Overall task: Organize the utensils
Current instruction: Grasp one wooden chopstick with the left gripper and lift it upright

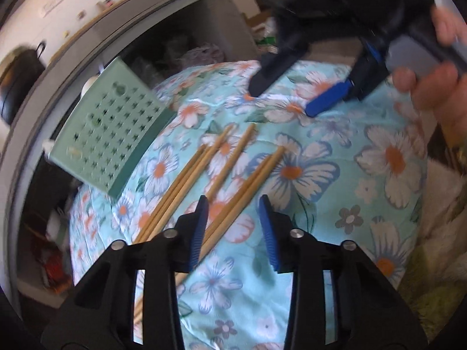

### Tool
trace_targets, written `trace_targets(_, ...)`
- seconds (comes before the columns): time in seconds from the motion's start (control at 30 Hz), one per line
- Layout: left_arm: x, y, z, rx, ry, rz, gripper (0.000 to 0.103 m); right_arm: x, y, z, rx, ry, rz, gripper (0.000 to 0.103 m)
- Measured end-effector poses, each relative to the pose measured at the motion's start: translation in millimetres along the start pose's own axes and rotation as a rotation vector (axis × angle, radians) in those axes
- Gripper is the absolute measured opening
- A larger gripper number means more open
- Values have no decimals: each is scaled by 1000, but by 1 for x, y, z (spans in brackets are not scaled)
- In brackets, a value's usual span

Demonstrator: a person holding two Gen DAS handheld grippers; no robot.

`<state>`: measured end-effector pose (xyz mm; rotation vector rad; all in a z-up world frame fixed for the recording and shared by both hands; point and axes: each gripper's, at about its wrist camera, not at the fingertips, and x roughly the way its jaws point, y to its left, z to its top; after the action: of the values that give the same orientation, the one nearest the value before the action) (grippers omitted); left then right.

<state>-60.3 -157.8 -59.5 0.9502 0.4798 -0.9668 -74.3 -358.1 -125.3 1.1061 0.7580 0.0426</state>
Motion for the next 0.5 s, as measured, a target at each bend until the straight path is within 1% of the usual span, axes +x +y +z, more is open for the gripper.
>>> trace_targets(0.13,8,-20,-2,155,-9,56,17,1,0,0,0,-2,-1,83)
trace_targets(0.17,8,-23,-2,184,-15,68,12,1,0,0,0,-2,-1,83)
trace_targets(0.23,7,-27,-2,224,-18,87,10,1,0,0,0,-2,-3,82)
trace_targets(0.3,1,-29,-2,233,-15,86,10,1,0,0,-1,-2,-3,82)
trace_targets(0.37,-8,-27,0,213,-7,63,10,1,-1,0,-3,-2,-5,82)
trace_targets(0.43,-14,-24,-1,192,10,27,10,0,-1,0,-4,-2,-6,81)
trace_targets(0.5,-18,-22,-2,163,37,-36,12,0,-1,0,-3,-3,-6,81)
